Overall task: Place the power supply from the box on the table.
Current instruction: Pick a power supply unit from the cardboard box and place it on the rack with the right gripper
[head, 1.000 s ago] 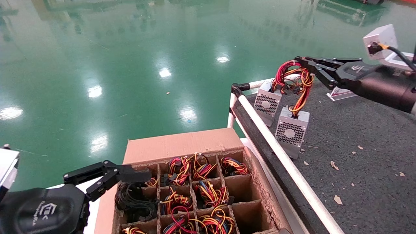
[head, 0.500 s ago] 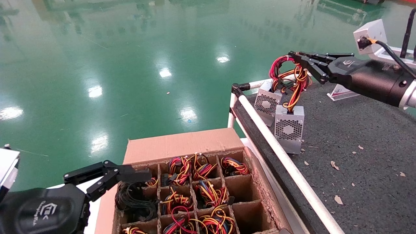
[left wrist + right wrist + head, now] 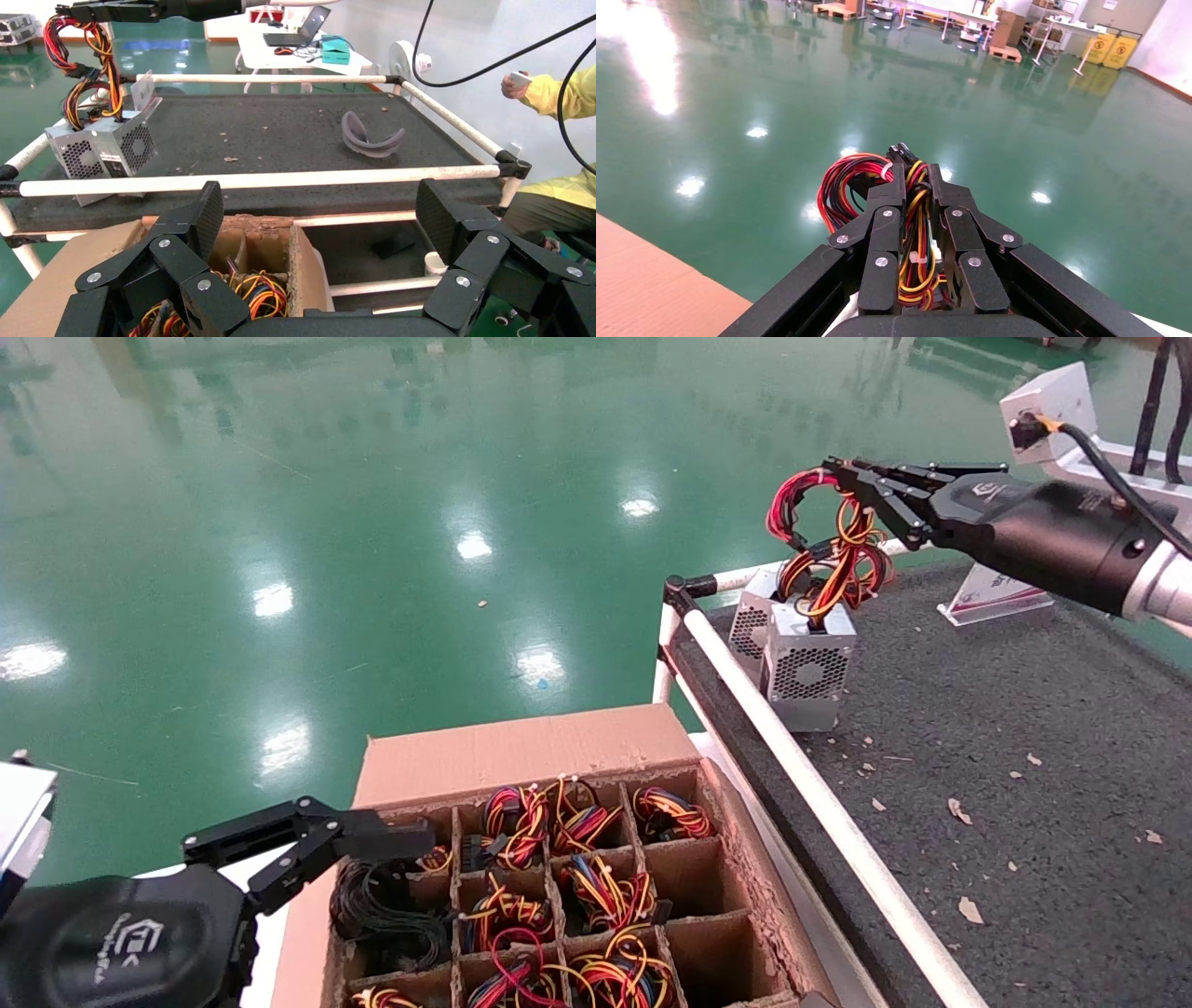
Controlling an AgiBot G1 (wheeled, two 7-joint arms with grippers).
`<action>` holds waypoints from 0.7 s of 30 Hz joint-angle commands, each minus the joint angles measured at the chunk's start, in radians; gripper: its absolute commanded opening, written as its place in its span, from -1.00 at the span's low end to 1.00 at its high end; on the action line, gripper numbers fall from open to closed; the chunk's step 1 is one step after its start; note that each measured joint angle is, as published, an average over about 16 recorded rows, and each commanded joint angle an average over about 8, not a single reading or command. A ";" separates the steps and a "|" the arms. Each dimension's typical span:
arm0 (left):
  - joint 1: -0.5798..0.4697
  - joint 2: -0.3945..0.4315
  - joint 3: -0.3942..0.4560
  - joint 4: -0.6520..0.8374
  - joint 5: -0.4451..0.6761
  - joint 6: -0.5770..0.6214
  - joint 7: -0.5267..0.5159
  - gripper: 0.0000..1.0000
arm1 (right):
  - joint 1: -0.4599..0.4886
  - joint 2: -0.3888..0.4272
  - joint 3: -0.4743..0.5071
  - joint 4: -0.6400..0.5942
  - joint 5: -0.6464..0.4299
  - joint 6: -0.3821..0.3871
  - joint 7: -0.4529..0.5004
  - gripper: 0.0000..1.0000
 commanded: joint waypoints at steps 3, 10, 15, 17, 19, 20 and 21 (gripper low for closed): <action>0.000 0.000 0.000 0.000 0.000 0.000 0.000 1.00 | -0.006 -0.009 -0.002 -0.001 -0.003 0.020 -0.010 -1.00; 0.000 0.000 0.000 0.000 0.000 0.000 0.000 1.00 | -0.027 -0.022 -0.003 -0.003 -0.004 0.046 -0.030 -1.00; 0.000 0.000 0.000 0.000 0.000 0.000 0.000 1.00 | -0.032 -0.025 -0.002 -0.002 -0.003 0.049 -0.035 -0.96; 0.000 0.000 0.000 0.000 0.000 0.000 0.000 1.00 | -0.033 -0.024 -0.002 -0.001 -0.004 0.049 -0.036 -0.54; 0.000 0.000 0.000 0.000 0.000 0.000 0.000 1.00 | -0.034 -0.024 -0.004 -0.001 -0.005 0.052 -0.039 -0.04; 0.000 0.000 0.000 0.000 0.000 0.000 0.000 1.00 | -0.034 -0.024 -0.005 -0.001 -0.006 0.054 -0.041 0.20; 0.000 0.000 0.000 0.000 0.000 0.000 0.000 1.00 | -0.034 -0.024 -0.006 -0.001 -0.007 0.056 -0.042 0.45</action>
